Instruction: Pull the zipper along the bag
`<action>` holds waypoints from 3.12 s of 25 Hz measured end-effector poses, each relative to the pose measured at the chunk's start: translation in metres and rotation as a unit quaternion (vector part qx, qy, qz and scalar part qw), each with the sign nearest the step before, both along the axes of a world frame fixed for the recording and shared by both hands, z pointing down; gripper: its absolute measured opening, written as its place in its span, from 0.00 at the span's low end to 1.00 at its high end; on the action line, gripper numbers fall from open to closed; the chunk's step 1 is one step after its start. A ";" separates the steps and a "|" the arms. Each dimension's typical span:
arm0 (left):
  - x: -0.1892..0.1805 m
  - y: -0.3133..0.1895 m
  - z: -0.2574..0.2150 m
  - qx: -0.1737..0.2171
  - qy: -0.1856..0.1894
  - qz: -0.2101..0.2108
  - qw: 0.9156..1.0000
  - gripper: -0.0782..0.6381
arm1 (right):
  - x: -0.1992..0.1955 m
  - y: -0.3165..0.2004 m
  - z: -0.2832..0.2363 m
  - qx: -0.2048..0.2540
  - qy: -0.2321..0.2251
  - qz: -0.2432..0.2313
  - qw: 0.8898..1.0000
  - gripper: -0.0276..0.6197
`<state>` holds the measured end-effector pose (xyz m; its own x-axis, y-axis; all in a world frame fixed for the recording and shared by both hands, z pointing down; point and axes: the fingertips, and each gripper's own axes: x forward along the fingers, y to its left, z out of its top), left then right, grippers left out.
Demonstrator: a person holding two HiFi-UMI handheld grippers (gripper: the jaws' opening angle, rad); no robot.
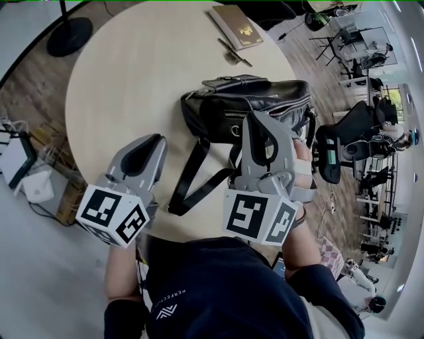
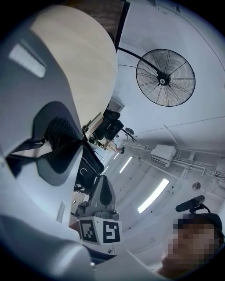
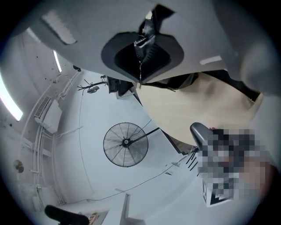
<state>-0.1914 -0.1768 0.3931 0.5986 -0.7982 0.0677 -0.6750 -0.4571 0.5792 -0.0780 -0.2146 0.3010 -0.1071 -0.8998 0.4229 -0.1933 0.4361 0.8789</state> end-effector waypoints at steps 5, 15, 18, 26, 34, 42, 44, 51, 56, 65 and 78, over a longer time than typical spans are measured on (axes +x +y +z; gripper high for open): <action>0.002 0.003 -0.004 0.004 -0.004 0.007 1.000 0.17 | 0.000 -0.002 -0.004 -0.011 -0.018 0.006 1.000 0.07; 0.000 0.005 -0.008 0.008 -0.008 0.007 1.000 0.17 | 0.002 0.005 -0.017 -0.018 -0.062 -0.006 0.998 0.06; 0.002 0.006 -0.010 0.010 -0.009 0.010 1.000 0.17 | 0.003 0.003 -0.027 -0.021 -0.105 -0.020 0.994 0.06; 0.029 0.006 -0.024 0.022 -0.022 0.029 0.999 0.17 | 0.015 0.003 -0.038 -0.104 -0.253 -0.048 0.961 0.06; 0.072 0.005 -0.034 0.036 -0.040 0.056 0.997 0.18 | 0.036 0.003 -0.036 -0.211 -0.368 -0.060 0.904 0.06; 0.097 0.004 -0.056 0.049 -0.067 0.065 0.994 0.18 | 0.045 -0.003 -0.042 -0.241 -0.383 -0.075 0.888 0.06; 0.105 0.003 -0.063 0.052 -0.074 0.067 0.994 0.20 | 0.049 -0.004 -0.044 -0.244 -0.390 -0.074 0.885 0.06; 0.136 -0.003 -0.077 0.057 -0.092 0.084 0.991 0.27 | 0.060 -0.006 -0.051 -0.250 -0.400 -0.084 0.878 0.06; 0.149 -0.002 -0.089 0.056 -0.073 0.089 0.992 0.28 | 0.071 -0.008 -0.052 -0.256 -0.415 -0.086 0.869 0.06; 0.167 -0.005 -0.104 0.051 -0.073 0.080 0.993 0.36 | 0.088 -0.012 -0.054 -0.279 -0.431 -0.095 0.853 0.06; 0.170 -0.021 -0.085 -0.013 -0.056 0.051 0.997 0.36 | 0.076 -0.008 -0.049 -0.286 -0.420 -0.134 0.851 0.06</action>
